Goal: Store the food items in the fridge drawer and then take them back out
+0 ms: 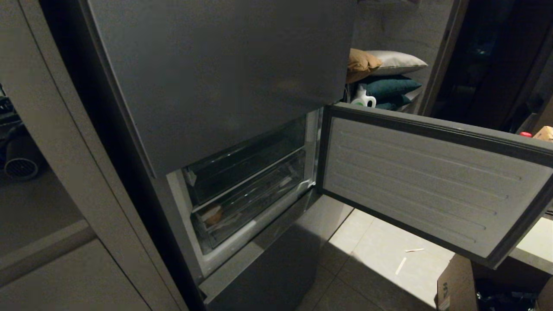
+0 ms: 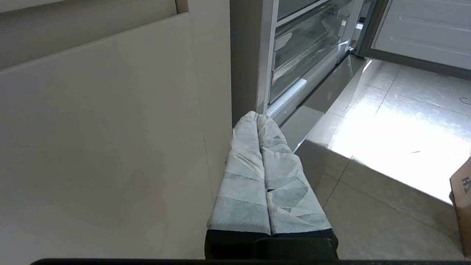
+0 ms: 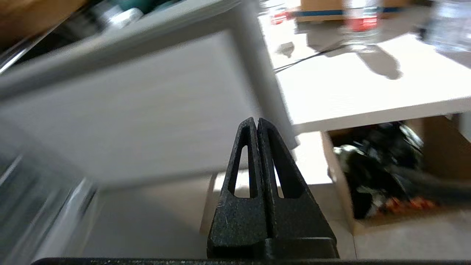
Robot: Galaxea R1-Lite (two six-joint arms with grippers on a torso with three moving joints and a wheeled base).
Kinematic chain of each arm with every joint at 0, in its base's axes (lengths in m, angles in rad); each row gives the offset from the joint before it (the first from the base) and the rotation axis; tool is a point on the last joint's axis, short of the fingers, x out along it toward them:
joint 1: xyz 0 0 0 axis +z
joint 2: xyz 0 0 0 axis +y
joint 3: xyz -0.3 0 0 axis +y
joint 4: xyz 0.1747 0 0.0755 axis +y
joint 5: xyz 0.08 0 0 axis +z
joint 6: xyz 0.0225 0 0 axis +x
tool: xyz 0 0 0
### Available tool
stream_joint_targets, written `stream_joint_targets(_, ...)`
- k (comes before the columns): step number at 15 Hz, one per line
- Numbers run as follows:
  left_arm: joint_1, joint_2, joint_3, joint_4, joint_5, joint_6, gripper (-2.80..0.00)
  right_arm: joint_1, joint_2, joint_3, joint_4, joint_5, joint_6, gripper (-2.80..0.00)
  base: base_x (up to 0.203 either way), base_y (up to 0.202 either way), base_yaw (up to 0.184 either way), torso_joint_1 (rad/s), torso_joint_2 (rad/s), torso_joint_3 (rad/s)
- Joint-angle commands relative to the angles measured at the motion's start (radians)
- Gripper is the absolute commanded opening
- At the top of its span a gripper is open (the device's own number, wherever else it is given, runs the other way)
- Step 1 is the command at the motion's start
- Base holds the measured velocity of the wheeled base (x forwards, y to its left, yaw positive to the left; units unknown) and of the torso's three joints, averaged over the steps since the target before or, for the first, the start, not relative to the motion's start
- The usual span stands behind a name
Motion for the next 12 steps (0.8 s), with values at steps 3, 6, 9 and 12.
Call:
stream_joint_targets(3,0.000,0.002,0.000,0.000,0.000,0.000,-2.80,-0.249,0.404,-0.019,-0.263,0.163,0.023,-2.80,0.000,0.000,0.000,0.000,0.00,0.000)
stream_joint_targets(6,0.000,0.002,0.000,-0.001,0.000,0.000,-2.80,-0.266,0.590,-0.046,-0.401,0.181,0.028,-2.80,0.000,0.000,0.000,0.000,0.00,0.000)
stream_joint_targets(9,0.000,0.002,0.000,0.000,0.000,0.000,-2.80,-0.275,0.752,-0.148,-0.447,0.187,0.034,-2.80,0.000,0.000,0.000,0.000,0.00,0.000)
stream_joint_targets(12,0.000,0.002,0.000,0.000,0.000,0.000,-2.80,-0.278,0.881,-0.260,-0.485,0.228,0.034,-2.80,0.000,0.000,0.000,0.000,0.00,0.000)
